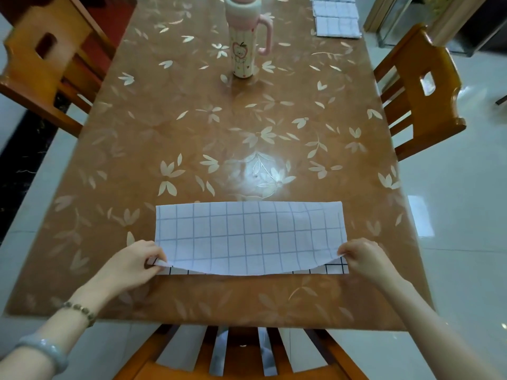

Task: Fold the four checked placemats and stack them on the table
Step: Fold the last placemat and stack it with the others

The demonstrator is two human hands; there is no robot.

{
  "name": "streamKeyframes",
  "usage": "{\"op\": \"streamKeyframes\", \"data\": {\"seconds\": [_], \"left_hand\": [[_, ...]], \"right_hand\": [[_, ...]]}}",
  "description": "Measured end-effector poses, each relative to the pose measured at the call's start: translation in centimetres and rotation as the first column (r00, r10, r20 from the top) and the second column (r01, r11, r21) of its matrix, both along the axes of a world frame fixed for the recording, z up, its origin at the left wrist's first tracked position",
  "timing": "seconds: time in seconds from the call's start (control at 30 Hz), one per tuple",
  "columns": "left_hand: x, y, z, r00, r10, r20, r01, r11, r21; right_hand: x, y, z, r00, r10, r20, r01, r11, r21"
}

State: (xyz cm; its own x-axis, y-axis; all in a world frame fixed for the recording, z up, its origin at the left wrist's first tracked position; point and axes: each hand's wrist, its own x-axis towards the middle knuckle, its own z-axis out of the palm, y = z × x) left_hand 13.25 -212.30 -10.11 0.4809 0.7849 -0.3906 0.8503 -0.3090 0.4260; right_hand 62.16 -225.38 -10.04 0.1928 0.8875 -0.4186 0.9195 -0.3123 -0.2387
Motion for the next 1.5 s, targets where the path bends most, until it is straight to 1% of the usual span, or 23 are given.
{"op": "streamKeyframes", "data": {"seconds": [0.03, 0.1, 0.17, 0.23, 0.3, 0.37, 0.43, 0.5, 0.57, 0.6, 0.67, 0.73, 0.83, 0.97, 1.03, 1.1, 1.2, 1.27, 1.33, 1.5], "left_hand": [[-0.1, -0.1, 0.0, 1.000, -0.006, -0.015, 0.006, 1.000, -0.016], [-0.2, -0.2, 0.2, 0.998, -0.016, -0.064, 0.013, 0.999, -0.051], [-0.3, -0.3, 0.4, 0.997, -0.007, -0.072, 0.006, 1.000, -0.012], [0.4, -0.4, 0.7, 0.998, 0.056, 0.007, -0.057, 0.994, 0.096], [2.4, -0.7, 0.8, 0.988, 0.128, 0.083, -0.143, 0.968, 0.208], [5.6, -1.2, 0.2, 0.988, 0.142, 0.068, -0.154, 0.959, 0.237], [9.1, -1.5, -0.9, 0.996, 0.091, 0.023, -0.094, 0.970, 0.226], [11.6, -1.4, -2.4, 0.998, 0.059, -0.024, -0.053, 0.975, 0.215], [13.2, -0.8, -3.7, 0.994, 0.058, -0.095, -0.035, 0.974, 0.225], [13.6, -0.5, -4.3, 0.989, 0.065, -0.132, -0.033, 0.973, 0.230], [13.9, 0.4, -5.3, 0.979, 0.083, -0.186, -0.037, 0.970, 0.238], [13.7, 1.1, -5.9, 0.973, 0.081, -0.215, -0.031, 0.973, 0.228], [13.4, 1.7, -6.3, 0.973, 0.052, -0.224, 0.003, 0.971, 0.239], [13.5, 1.5, -6.2, 0.985, 0.011, -0.173, 0.052, 0.934, 0.354], [14.1, 1.2, -6.3, 0.985, -0.037, -0.167, 0.094, 0.934, 0.344], [14.4, 0.9, -6.7, 0.982, -0.063, -0.179, 0.120, 0.936, 0.331], [14.7, 0.7, -7.2, 0.980, -0.054, -0.191, 0.113, 0.942, 0.316], [14.9, 0.7, -7.3, 0.983, -0.029, -0.180, 0.085, 0.945, 0.316], [14.5, 0.8, -7.4, 0.987, 0.007, -0.163, 0.046, 0.947, 0.318], [10.5, 1.8, -7.8, 0.970, 0.155, -0.186, -0.091, 0.946, 0.312]], "right_hand": [[0.0, -0.1, -0.2, 1.000, 0.014, 0.021, -0.014, 1.000, -0.018], [-0.1, -0.3, -0.1, 1.000, 0.011, 0.012, -0.010, 1.000, -0.028], [-0.3, -0.6, 0.5, 1.000, -0.011, -0.017, 0.010, 1.000, -0.001], [-1.2, -0.4, 1.2, 0.997, -0.059, -0.040, 0.064, 0.988, 0.138], [-3.5, 0.4, 1.5, 0.987, -0.126, -0.098, 0.150, 0.945, 0.291], [-6.9, 1.8, 1.1, 0.982, -0.111, -0.154, 0.165, 0.900, 0.403], [-10.6, 3.7, 0.0, 0.986, -0.024, -0.165, 0.100, 0.879, 0.466], [-14.0, 5.7, -1.2, 0.989, 0.074, -0.128, -0.008, 0.891, 0.453], [-16.6, 7.3, -2.4, 0.986, 0.151, -0.073, -0.110, 0.912, 0.395], [-17.6, 7.9, -2.9, 0.986, 0.164, -0.034, -0.141, 0.923, 0.359], [-18.4, 8.7, -4.1, 0.988, 0.151, 0.019, -0.150, 0.945, 0.291], [-18.6, 9.0, -5.0, 0.992, 0.128, 0.020, -0.129, 0.964, 0.232], [-18.5, 9.2, -5.9, 0.990, 0.126, 0.056, -0.135, 0.967, 0.218], [-18.9, 10.1, -5.1, 0.988, 0.144, 0.062, -0.156, 0.938, 0.310], [-19.6, 10.8, -4.9, 0.980, 0.188, 0.064, -0.199, 0.925, 0.324], [-20.2, 11.2, -5.3, 0.968, 0.243, 0.067, -0.252, 0.921, 0.296], [-20.3, 11.1, -6.3, 0.956, 0.288, 0.062, -0.294, 0.924, 0.243], [-19.6, 10.9, -6.7, 0.959, 0.280, 0.052, -0.284, 0.929, 0.236], [-18.1, 10.6, -7.0, 0.969, 0.244, 0.044, -0.247, 0.933, 0.261], [-10.1, 8.0, -7.5, 0.992, 0.038, 0.117, -0.071, 0.955, 0.287]]}}
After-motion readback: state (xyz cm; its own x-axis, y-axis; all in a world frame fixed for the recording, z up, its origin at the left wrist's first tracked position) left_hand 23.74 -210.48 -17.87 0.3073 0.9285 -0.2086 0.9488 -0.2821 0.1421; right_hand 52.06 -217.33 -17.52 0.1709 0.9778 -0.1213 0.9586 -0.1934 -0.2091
